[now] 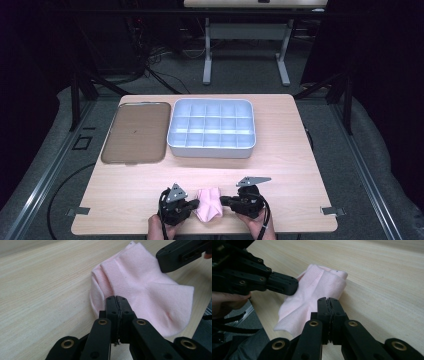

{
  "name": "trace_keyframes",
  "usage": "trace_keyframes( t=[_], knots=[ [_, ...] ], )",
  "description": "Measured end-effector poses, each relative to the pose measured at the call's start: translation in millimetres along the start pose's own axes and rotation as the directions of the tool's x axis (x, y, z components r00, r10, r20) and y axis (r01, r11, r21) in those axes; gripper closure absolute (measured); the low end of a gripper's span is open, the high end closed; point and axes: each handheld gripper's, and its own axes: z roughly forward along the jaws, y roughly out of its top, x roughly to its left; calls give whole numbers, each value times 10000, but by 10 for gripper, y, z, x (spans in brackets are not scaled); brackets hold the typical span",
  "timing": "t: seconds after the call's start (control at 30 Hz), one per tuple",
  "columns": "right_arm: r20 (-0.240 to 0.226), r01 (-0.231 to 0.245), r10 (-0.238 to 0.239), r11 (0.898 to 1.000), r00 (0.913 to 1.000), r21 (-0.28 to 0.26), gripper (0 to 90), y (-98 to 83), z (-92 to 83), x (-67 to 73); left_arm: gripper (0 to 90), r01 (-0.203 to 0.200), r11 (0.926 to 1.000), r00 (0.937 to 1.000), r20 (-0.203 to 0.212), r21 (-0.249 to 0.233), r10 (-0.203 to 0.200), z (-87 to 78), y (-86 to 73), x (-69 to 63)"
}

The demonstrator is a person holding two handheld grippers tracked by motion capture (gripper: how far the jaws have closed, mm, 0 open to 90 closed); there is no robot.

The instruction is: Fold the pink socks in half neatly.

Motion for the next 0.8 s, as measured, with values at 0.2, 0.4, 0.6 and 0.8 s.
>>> trace_keyframes(
  t=[0.2,0.4,0.6,0.8],
  knots=[
    [180,57,-61,9997,9998,227,890,18,15,-11,892,15,10000,10000,-19,23,-15,12,10,-17],
    [322,188,-195,9996,9993,212,895,28,31,17,893,-17,10000,10000,-49,46,17,13,12,-23],
    [767,100,-138,9987,9970,500,727,-7,104,-33,892,-66,10000,9999,-80,17,66,14,10,-23],
    [906,151,-236,9954,9956,942,646,-9,166,-27,892,-52,10000,9999,-94,24,52,14,10,-25]
  ],
)
